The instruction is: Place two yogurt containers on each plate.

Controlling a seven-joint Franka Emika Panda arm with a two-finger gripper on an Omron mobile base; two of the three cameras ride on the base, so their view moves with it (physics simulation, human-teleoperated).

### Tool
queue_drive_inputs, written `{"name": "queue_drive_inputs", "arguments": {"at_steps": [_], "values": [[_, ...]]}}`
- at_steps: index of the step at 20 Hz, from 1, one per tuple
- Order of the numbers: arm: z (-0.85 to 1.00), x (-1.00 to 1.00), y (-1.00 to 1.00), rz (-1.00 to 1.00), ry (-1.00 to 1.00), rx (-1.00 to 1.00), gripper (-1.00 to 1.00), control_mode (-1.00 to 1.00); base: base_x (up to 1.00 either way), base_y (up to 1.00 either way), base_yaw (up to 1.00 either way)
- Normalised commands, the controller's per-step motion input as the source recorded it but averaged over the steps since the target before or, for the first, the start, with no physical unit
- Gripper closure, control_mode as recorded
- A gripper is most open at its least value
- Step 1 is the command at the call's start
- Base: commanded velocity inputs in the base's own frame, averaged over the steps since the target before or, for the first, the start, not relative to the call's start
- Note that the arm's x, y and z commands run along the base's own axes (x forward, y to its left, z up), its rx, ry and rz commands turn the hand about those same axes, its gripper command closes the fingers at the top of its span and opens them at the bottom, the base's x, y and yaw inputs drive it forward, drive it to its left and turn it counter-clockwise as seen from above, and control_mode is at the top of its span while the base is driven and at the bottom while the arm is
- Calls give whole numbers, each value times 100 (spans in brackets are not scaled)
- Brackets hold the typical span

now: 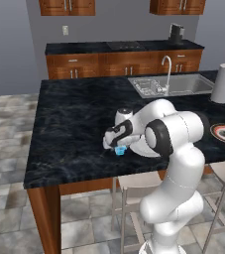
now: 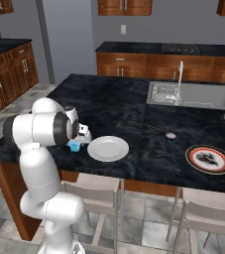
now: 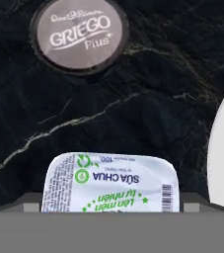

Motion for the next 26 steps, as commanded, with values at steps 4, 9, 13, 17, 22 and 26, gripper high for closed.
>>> {"name": "queue_drive_inputs", "arguments": {"at_steps": [4, 9, 13, 17, 22, 26], "values": [[12, 0, -8, 0, 16, 0, 100, -100, 0, 0, 0], [51, -1, -22, 0, 6, 6, 100, -100, 0, 0, 0], [66, -3, -45, 0, 6, 3, 100, -100, 0, 0, 0], [24, 4, -74, 0, 10, 0, 100, -100, 0, 0, 0], [-10, 21, -61, 0, 10, -2, 100, -100, 0, 0, 0], [-30, 42, -25, 0, 7, 0, 100, -100, 0, 0, 0]]}}
